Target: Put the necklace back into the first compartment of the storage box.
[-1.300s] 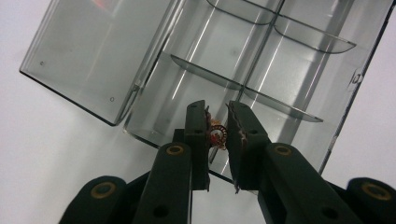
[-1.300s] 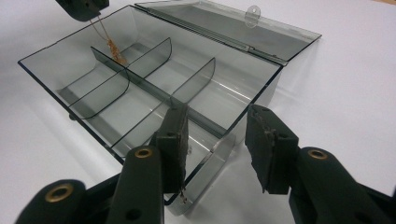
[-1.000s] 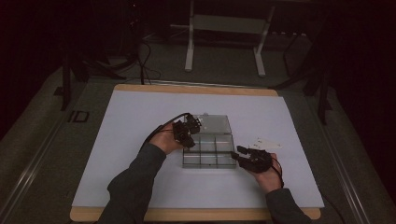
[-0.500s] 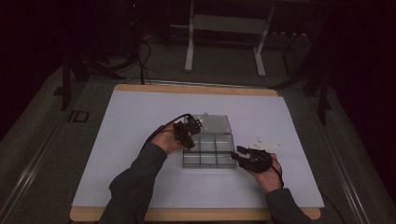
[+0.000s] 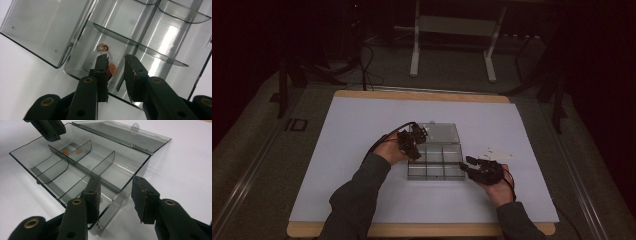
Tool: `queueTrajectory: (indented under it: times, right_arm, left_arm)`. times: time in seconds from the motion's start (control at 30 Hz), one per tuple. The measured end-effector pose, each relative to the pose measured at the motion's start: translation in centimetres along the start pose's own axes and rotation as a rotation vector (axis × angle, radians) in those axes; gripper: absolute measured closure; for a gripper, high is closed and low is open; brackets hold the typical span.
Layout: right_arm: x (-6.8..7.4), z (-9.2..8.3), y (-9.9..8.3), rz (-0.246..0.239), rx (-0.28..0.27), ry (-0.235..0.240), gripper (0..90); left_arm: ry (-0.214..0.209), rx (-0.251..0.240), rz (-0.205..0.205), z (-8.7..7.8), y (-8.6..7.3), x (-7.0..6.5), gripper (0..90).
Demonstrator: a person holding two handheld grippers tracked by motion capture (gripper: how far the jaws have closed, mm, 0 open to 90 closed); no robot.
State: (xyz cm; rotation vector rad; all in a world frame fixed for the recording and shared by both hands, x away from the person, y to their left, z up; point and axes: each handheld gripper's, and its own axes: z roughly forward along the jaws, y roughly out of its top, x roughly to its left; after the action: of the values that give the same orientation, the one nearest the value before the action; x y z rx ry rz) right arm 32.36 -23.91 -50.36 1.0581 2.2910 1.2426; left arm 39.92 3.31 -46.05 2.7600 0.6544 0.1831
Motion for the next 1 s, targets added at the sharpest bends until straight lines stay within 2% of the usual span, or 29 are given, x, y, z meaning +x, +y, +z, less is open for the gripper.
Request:
queueTrajectory:
  times: [0.27,0.53,0.67,0.87,1.0]
  right_arm:
    - [0.0,0.0,0.0,0.0,-0.001,0.0,59.3]
    - [0.0,0.0,0.0,0.001,0.0,-0.003,59.3]
    - [-0.1,-0.1,0.0,0.004,-0.004,-0.006,59.3]
    - [-0.2,-0.2,0.0,0.006,-0.006,-0.008,59.2]
    - [-0.2,-0.2,0.0,0.005,-0.003,-0.009,59.3]
  left_arm:
    - [0.022,-0.033,-0.007,-0.7,-0.4,0.0,71.0]
    - [0.074,-0.09,-0.014,-2.1,-0.8,-0.1,70.8]
    - [0.082,-0.129,-0.038,-2.5,-1.2,-0.1,70.6]
    - [0.094,-0.153,-0.059,-2.8,-1.9,0.0,70.1]
    - [0.096,-0.191,-0.079,-3.4,-2.8,0.3,69.8]
